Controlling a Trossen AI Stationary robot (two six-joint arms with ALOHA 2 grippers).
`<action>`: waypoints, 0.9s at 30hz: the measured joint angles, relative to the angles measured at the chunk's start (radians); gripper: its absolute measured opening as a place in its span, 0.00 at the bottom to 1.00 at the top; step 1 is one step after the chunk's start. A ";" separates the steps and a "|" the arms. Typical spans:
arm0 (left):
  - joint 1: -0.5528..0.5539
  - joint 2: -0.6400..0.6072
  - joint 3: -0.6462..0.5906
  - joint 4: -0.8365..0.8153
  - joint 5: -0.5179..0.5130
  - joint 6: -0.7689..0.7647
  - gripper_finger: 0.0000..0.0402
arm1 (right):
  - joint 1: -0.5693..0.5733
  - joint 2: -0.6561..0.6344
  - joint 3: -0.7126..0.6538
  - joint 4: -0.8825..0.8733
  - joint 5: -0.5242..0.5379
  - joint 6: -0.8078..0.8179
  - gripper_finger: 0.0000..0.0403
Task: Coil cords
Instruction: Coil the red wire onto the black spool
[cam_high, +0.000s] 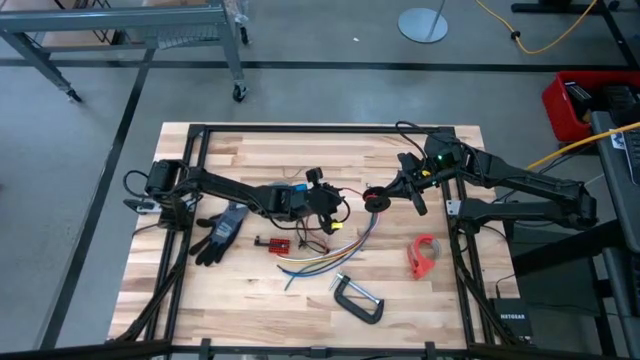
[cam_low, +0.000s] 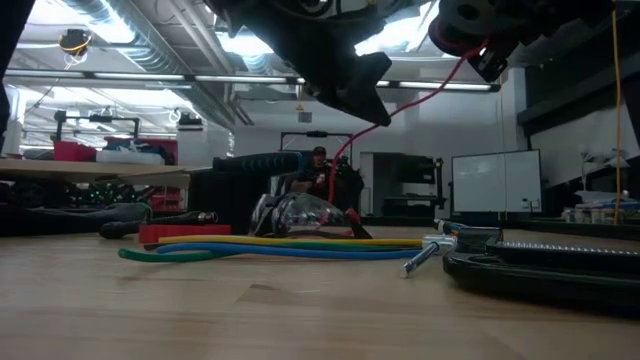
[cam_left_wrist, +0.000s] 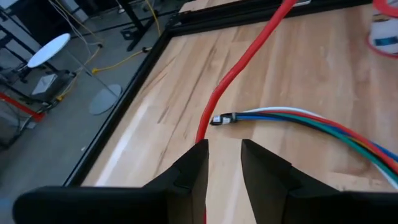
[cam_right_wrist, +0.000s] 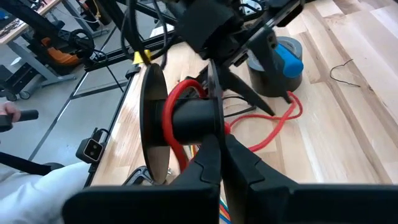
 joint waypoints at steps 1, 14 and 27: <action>0.004 0.000 0.000 0.000 0.000 0.000 0.23 | 0.000 0.000 0.000 0.000 0.000 0.000 0.00; -0.036 0.000 0.000 -0.010 0.001 -0.070 0.26 | 0.000 0.000 0.000 0.000 0.007 0.000 0.00; -0.058 0.000 0.000 -0.008 -0.001 -0.070 0.26 | 0.000 0.000 0.000 -0.002 0.009 0.000 0.00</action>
